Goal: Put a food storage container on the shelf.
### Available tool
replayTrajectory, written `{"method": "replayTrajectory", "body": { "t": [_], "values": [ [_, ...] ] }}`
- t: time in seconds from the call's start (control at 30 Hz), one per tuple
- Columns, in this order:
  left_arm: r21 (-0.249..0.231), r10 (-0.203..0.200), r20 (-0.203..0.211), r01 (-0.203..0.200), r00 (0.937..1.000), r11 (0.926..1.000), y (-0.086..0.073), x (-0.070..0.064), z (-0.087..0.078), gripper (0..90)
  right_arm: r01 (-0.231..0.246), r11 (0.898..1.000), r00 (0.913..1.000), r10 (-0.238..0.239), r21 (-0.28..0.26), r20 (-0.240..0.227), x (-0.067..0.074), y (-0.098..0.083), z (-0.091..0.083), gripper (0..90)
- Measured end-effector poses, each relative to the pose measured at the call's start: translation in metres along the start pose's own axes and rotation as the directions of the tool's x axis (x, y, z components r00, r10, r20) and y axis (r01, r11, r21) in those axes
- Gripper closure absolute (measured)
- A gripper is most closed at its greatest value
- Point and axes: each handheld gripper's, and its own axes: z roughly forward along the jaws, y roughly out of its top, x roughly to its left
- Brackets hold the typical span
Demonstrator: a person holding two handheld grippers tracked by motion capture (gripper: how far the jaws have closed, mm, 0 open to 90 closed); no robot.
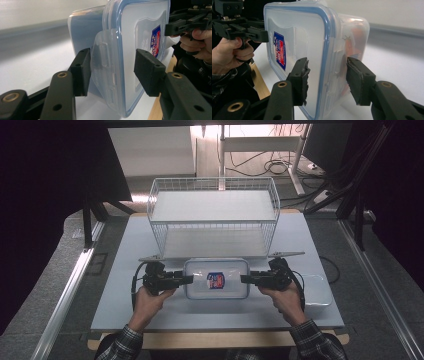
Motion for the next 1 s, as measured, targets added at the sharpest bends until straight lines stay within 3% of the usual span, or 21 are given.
{"method": "replayTrajectory", "body": {
  "t": [0.47,1.0],
  "values": [
    [-0.043,0.043,-0.012,-0.044,0.9990,0.9981,0.035,-0.012,-0.015,48.8,0.059,0.997,0.9983,-0.059,-0.045,0.006,0.013,0.035,-0.016,53.5],
    [-0.070,0.089,-0.041,-0.092,0.9952,0.9933,0.092,-0.024,-0.037,48.7,0.088,0.991,0.9961,-0.088,-0.104,0.005,0.024,0.086,-0.032,53.4]
  ]
}}
